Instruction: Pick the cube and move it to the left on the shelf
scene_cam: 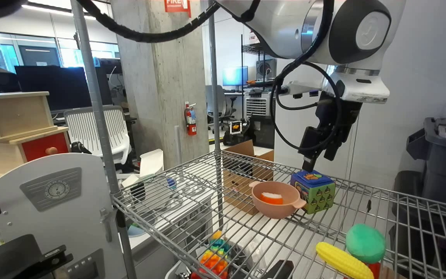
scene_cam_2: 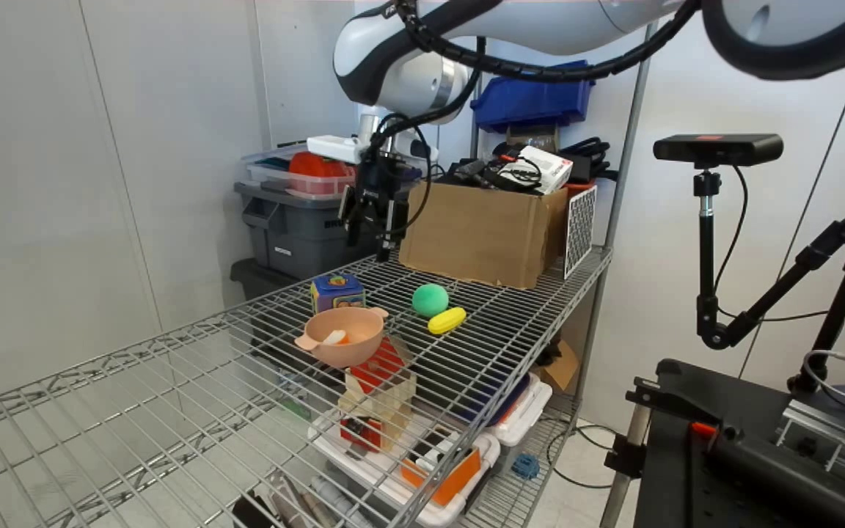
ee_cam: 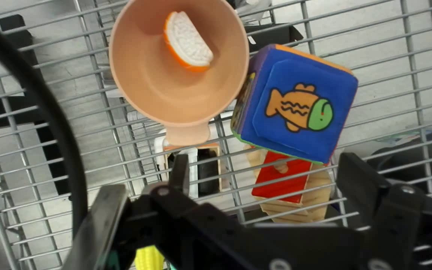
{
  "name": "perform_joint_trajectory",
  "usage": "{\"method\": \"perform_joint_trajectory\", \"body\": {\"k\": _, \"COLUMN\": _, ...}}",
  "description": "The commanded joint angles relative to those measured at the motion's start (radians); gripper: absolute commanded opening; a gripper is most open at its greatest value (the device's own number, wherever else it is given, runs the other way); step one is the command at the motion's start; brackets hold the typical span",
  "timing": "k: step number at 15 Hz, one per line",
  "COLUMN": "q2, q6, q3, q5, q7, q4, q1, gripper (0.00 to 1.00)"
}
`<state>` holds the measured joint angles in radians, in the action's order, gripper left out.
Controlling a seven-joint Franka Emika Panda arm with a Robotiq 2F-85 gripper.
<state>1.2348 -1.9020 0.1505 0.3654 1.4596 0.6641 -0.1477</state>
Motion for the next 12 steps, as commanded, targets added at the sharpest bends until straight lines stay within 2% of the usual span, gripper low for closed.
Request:
{"method": "perform_joint_trajectory", "body": {"k": 1, "q2": 0.078, "q6": 0.058, "q3": -0.073, "q5": -0.034, "q7": 0.037, "q4": -0.151, "q1": -0.031, "gripper": 1.0}}
{"method": "perform_joint_trajectory", "body": {"k": 3, "q2": 0.107, "q6": 0.043, "q3": -0.087, "q5": -0.048, "q7": 0.055, "q4": -0.191, "q1": -0.029, "gripper": 1.0}}
{"method": "perform_joint_trajectory", "body": {"k": 4, "q2": 0.108, "q6": 0.038, "q3": -0.053, "q5": -0.017, "q7": 0.06, "q4": -0.186, "q1": -0.011, "gripper": 1.0}}
{"method": "perform_joint_trajectory", "body": {"k": 12, "q2": 0.15, "q6": 0.022, "q3": -0.008, "q5": -0.047, "q7": 0.204, "q4": -0.192, "q1": 0.017, "gripper": 1.0}}
